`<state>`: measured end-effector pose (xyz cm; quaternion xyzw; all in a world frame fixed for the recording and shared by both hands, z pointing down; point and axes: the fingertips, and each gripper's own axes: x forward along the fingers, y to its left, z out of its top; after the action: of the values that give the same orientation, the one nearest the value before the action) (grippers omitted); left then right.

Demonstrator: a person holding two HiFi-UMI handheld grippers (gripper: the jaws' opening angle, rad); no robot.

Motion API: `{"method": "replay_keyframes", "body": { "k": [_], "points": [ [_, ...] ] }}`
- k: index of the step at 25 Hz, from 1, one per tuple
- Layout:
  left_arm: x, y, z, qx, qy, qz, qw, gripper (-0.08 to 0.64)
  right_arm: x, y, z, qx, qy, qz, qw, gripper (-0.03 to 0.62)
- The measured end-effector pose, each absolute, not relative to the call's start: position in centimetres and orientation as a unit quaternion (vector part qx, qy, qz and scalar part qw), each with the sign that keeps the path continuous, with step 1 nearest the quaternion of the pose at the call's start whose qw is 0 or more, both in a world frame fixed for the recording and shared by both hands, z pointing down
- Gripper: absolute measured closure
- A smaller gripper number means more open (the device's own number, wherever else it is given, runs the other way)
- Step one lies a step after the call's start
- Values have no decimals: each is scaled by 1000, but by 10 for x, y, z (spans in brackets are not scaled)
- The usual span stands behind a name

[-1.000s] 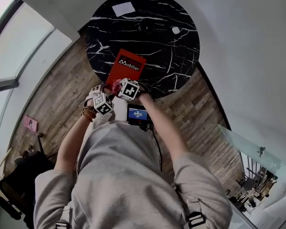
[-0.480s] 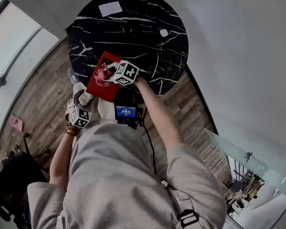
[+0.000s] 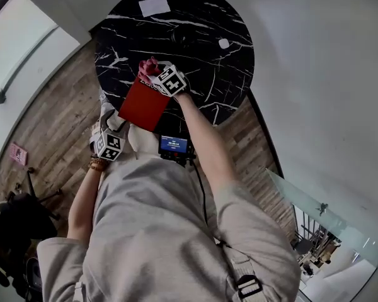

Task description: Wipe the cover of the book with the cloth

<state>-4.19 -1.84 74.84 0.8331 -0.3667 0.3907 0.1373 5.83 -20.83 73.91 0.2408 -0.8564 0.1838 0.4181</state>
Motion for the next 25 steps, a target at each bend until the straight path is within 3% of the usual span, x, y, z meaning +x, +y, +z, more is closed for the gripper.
{"method": "replay_keyframes", "body": {
  "k": [25],
  "points": [
    [-28, -13, 766, 837, -321, 422, 134, 296, 49, -194, 744, 241, -847, 192, 433, 442]
  ]
}}
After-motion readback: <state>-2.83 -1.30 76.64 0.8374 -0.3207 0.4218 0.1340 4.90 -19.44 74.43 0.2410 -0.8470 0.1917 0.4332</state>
